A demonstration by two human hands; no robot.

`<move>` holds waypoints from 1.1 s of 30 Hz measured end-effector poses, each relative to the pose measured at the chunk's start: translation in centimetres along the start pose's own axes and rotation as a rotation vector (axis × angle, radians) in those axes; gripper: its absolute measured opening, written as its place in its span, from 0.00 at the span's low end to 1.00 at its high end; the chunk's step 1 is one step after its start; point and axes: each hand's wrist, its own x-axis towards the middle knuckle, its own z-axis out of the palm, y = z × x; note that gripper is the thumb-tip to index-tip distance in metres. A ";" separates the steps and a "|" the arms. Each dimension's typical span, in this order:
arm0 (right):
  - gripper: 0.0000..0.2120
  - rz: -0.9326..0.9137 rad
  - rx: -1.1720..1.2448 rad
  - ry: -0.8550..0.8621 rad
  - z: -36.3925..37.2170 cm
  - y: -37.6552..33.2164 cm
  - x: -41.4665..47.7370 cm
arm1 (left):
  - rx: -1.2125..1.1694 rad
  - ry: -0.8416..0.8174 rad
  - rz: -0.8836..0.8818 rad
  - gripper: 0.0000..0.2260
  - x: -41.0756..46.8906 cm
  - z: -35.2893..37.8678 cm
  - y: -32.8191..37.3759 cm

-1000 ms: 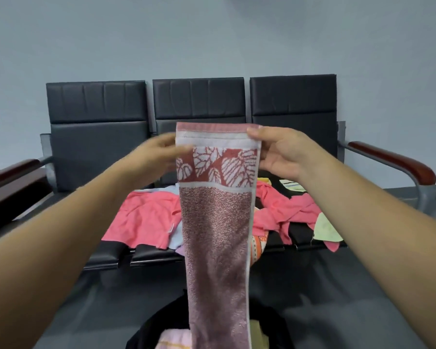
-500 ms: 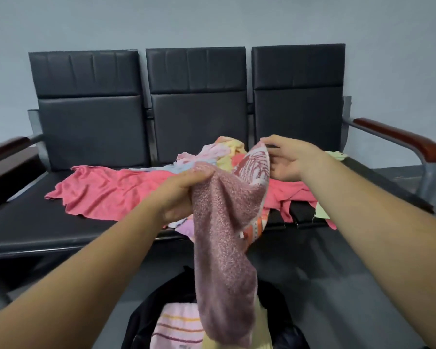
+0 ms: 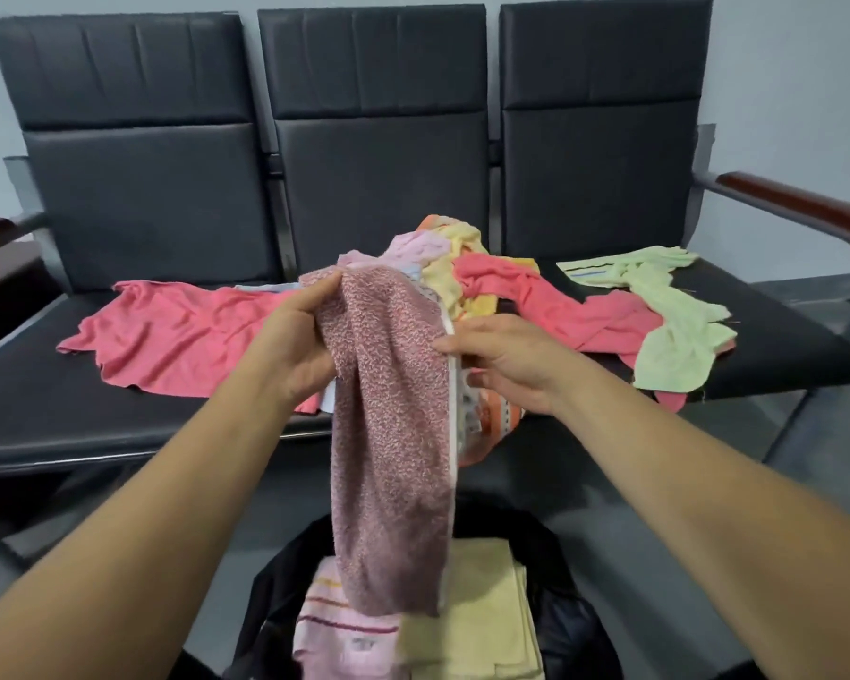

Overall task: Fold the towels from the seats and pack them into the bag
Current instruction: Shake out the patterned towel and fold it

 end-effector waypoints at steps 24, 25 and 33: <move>0.13 0.045 0.259 -0.230 -1.9 0.2 1.0 | 0.043 -0.069 -0.110 0.12 -1.6 -0.7 -0.9; 0.13 0.017 0.272 -0.179 -2.0 -0.1 1.0 | 0.105 -0.071 -0.094 0.12 -1.7 -1.0 -0.6; 0.17 -0.051 0.452 0.053 -2.2 -1.6 0.5 | 0.448 0.014 -0.031 0.18 -1.6 -2.6 0.5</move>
